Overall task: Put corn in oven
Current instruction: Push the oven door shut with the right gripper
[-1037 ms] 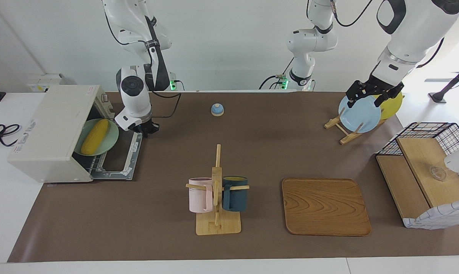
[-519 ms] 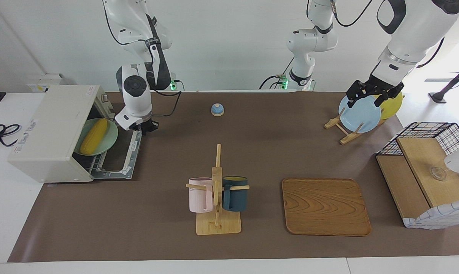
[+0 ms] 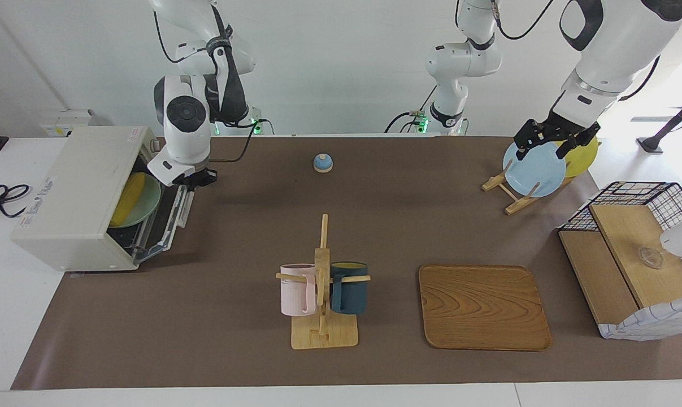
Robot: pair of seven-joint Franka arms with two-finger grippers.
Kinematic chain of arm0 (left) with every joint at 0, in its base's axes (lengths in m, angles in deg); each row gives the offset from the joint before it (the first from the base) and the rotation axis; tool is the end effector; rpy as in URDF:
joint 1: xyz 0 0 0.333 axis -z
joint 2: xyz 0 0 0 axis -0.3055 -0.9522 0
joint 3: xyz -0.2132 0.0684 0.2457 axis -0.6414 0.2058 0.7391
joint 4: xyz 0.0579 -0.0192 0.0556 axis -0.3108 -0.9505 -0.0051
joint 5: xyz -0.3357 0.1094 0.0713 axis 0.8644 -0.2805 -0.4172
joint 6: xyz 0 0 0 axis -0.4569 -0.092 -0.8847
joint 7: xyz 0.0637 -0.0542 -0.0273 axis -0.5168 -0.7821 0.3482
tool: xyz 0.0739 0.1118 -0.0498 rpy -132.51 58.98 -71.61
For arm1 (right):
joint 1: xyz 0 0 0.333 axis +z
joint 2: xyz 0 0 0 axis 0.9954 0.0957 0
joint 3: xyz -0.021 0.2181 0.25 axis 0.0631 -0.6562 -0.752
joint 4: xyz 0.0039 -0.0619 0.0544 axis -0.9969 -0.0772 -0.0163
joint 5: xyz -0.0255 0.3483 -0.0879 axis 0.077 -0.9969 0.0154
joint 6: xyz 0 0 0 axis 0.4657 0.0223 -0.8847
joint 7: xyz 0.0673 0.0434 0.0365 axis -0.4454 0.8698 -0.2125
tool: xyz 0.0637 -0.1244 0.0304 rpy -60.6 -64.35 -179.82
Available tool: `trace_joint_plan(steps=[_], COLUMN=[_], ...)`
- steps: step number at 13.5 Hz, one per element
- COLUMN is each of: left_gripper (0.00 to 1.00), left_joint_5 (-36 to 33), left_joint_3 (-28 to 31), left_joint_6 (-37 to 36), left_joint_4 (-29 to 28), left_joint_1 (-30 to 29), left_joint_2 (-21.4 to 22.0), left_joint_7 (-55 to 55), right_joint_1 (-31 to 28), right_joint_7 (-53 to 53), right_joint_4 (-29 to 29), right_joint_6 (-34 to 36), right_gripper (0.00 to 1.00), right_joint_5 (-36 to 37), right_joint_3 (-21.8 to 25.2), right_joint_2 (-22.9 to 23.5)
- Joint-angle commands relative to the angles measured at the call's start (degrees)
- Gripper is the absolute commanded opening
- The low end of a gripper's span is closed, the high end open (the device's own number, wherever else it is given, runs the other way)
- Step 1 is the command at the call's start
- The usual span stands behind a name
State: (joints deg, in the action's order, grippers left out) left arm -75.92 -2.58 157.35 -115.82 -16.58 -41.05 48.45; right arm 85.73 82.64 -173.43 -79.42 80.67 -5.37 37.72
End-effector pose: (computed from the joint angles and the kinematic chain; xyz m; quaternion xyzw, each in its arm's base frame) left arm 0.5084 -0.0392 0.5939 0.9995 -0.0223 -0.0203 0.0031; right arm 0.4566 0.0066 0.4079 0.9788 0.0599 -0.1213 0.1541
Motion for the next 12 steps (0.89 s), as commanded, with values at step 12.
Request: trace_joint_plan(steps=[12], left_gripper=[1.00], left_joint_5=[0.7], left_joint_3=[-0.4], left_joint_6=[0.2], left_joint_4=[-1.2], left_joint_1=[-0.8], left_joint_2=[1.2], left_joint_7=[-0.3], right_joint_1=[-6.1], right_joint_7=[14.9], right_joint_4=[21.2], right_joint_6=[15.5], right_gripper=[0.00], right_joint_5=[-3.2], right_joint_3=[-0.1], right_joint_2=[0.7])
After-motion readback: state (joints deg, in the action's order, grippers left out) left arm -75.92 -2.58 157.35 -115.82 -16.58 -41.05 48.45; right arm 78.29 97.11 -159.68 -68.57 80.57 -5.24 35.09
